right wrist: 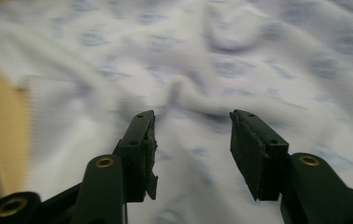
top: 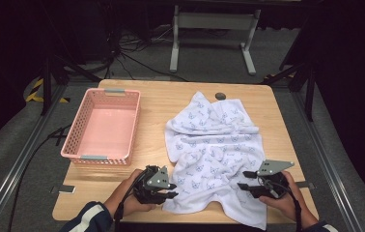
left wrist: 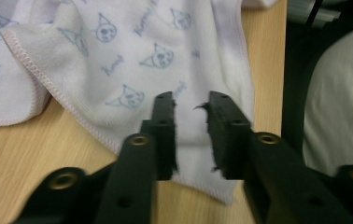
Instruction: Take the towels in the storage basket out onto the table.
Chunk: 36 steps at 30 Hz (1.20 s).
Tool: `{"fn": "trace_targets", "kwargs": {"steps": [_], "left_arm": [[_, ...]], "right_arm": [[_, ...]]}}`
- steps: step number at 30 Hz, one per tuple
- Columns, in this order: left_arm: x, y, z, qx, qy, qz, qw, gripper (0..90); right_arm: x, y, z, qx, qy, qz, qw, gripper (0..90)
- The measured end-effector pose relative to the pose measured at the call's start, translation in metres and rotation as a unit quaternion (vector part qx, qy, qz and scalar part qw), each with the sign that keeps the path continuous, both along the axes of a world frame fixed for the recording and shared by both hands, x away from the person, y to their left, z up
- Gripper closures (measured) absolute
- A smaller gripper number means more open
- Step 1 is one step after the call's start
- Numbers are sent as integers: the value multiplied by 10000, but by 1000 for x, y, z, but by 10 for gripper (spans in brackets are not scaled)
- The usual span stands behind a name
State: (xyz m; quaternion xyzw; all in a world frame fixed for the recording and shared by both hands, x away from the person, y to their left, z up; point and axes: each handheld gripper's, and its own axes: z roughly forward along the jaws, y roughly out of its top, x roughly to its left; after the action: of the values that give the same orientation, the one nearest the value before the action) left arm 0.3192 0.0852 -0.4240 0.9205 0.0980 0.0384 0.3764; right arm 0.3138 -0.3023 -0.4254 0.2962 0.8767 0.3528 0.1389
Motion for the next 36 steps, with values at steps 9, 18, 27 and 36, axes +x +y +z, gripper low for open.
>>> {"fn": "trace_targets", "kwargs": {"steps": [9, 18, 27, 36], "left_arm": [[59, -37, -22, 85, -148, 1002, 9948, 437], [62, -30, -32, 580, 148, 777, 9952, 753], [17, -5, -30, 689, 503, 364, 9957, 801], [47, -24, -7, -118, -50, 1378, 9904, 481]], "right_arm": [[41, -26, -19, -344, -19, -697, 9970, 507], [34, -34, -25, -318, 310, -494, 9978, 547], [-2, -34, -20, -454, 689, 70, 9966, 580], [37, -32, 6, -308, -155, -685, 9971, 552]]}}
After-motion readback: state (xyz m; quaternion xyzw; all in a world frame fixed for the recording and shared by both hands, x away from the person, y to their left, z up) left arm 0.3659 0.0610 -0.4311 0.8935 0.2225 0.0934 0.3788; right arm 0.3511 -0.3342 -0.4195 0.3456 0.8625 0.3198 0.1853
